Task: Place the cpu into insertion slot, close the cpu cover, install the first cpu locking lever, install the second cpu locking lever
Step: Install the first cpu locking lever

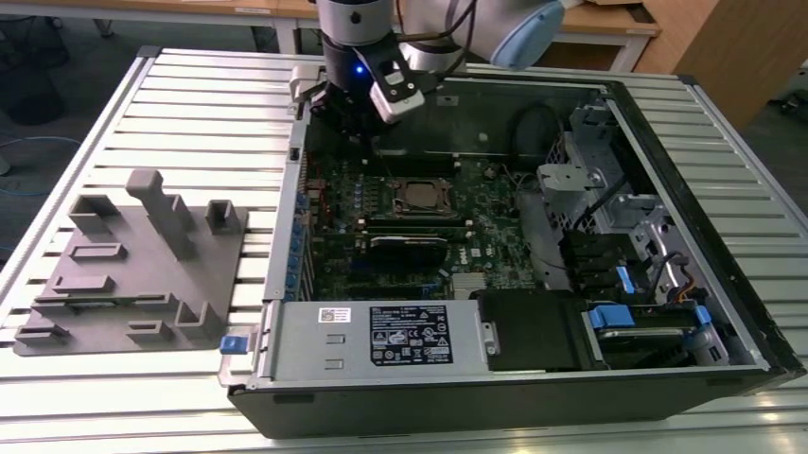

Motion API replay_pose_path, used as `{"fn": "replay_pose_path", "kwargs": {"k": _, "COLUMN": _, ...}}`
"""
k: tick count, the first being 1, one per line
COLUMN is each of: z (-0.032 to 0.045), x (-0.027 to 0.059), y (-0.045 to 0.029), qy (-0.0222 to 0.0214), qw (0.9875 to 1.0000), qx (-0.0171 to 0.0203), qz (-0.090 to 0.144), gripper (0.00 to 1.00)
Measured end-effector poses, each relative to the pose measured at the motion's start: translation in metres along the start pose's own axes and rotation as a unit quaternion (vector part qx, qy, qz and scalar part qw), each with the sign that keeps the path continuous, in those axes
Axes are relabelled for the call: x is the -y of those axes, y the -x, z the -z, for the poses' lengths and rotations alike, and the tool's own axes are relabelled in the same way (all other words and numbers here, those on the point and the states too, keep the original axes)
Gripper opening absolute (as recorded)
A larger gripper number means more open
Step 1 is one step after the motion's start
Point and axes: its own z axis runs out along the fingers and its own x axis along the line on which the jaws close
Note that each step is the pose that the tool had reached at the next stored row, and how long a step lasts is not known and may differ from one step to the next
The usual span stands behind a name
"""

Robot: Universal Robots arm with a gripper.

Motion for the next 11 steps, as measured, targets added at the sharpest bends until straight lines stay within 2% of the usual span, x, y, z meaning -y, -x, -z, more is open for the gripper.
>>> {"fn": "replay_pose_path", "kwargs": {"k": 5, "z": -0.0024, "x": -0.0081, "y": -0.0001, "qy": 0.0003, "qw": 1.0, "qx": 0.0002, "qz": 0.0, "gripper": 0.11}}
{"fn": "replay_pose_path", "kwargs": {"k": 11, "z": -0.0029, "x": -0.0089, "y": 0.0026, "qy": 0.0003, "qw": 1.0, "qx": 0.0003, "qz": 0.0, "gripper": 0.11}}
